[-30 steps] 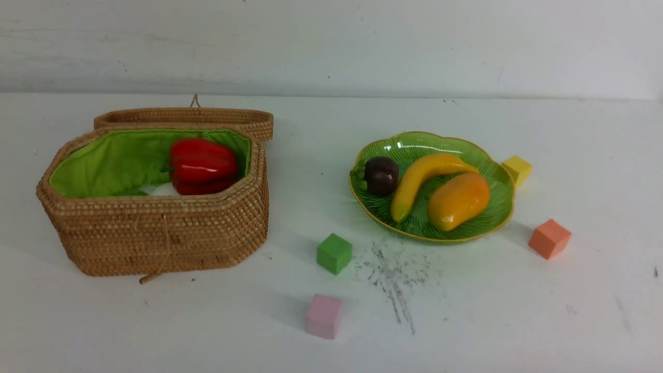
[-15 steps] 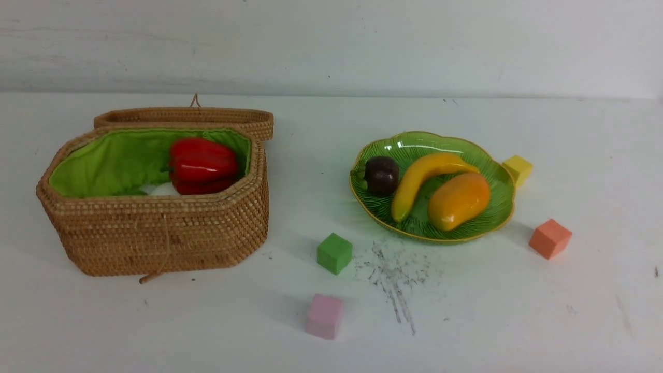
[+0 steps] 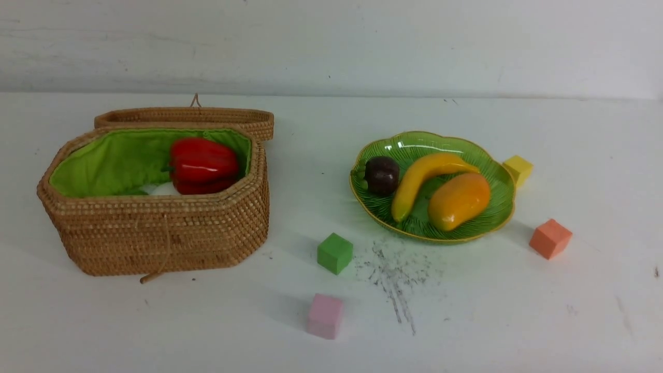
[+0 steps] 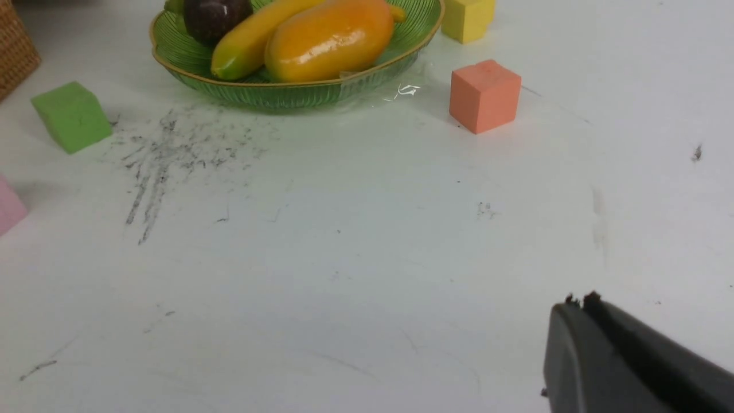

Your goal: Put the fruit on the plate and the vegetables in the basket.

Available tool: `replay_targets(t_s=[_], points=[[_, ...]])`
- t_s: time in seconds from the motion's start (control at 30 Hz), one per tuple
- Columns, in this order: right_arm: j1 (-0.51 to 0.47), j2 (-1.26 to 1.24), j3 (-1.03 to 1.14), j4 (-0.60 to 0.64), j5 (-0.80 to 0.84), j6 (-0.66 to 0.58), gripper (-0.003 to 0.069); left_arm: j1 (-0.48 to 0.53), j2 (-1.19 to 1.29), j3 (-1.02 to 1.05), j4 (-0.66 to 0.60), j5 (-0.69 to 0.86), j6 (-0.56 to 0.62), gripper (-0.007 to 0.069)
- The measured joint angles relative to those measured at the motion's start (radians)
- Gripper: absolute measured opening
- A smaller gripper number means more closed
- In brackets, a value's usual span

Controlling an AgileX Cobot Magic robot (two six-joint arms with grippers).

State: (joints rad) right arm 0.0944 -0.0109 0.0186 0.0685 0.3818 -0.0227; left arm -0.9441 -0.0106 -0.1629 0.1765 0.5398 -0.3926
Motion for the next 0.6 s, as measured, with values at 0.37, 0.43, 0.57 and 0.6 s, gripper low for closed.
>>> replay_targets(t_s=[0.37, 0.43, 0.57, 0.6], points=[[0.000, 0.000, 0.000, 0.000, 0.000, 0.000, 0.0006, 0.616, 0.000, 0.032, -0.140, -0.131, 0.140, -0.0013], [0.000, 0.000, 0.000, 0.000, 0.000, 0.000, 0.0007, 0.686, 0.000, 0.068, -0.177, -0.133, 0.188, -0.0013], [0.000, 0.000, 0.000, 0.000, 0.001, 0.000, 0.0010, 0.798, 0.000, 0.172, -0.232, -0.125, 0.221, -0.0013], [0.000, 0.000, 0.000, 0.000, 0.001, 0.000, 0.0012, 0.808, 0.000, 0.180, -0.242, -0.123, 0.221, -0.0013]])
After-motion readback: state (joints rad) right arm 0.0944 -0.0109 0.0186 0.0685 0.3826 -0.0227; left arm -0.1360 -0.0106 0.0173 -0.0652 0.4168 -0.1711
